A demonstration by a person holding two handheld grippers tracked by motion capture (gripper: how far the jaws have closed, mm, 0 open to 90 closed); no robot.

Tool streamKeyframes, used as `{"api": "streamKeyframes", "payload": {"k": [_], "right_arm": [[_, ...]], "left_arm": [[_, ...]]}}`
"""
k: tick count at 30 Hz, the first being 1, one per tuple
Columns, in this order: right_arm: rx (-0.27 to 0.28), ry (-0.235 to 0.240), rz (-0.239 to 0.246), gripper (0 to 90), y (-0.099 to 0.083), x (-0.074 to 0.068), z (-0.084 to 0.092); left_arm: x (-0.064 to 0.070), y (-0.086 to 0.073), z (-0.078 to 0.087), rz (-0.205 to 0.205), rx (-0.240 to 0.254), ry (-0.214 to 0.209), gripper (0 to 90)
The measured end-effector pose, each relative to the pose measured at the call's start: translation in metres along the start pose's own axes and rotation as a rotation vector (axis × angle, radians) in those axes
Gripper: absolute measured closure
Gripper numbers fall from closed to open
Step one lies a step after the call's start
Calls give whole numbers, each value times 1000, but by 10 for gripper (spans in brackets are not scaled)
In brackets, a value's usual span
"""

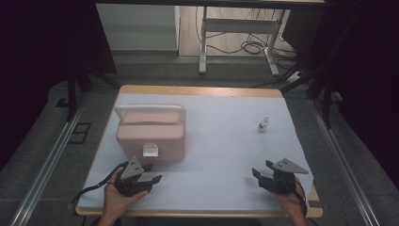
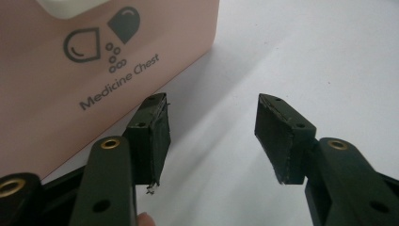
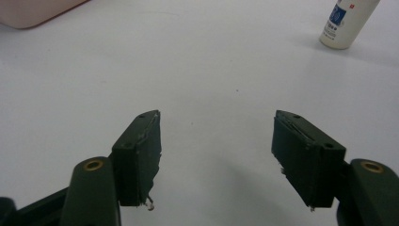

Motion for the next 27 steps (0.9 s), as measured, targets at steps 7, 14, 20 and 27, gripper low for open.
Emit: {"api": "streamKeyframes", "payload": {"k": [7, 14, 20, 27], "right_arm": [[7, 16, -9, 367, -1, 5, 2], [-3, 20, -6, 383, -2, 4, 3], [-10, 45, 11, 386, -4, 0, 2], [-19, 68, 38, 388, -6, -8, 3]], "left_arm": [[1, -1, -2, 1, -7, 1, 454], [2, 0, 1, 2, 4, -8, 469], [2, 0, 0, -5, 4, -26, 692], [0, 2, 4, 9, 16, -37, 865]]}}
Point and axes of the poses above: each handheld gripper's, and its own axes: z roughly backward along the jaws, y roughly out of its top, x roughly to its right, the point moved 5 cm from there along -z, roughly forward along the jaws, and after that the axes turned 2 degrees about -y, right-handed, at the moved point
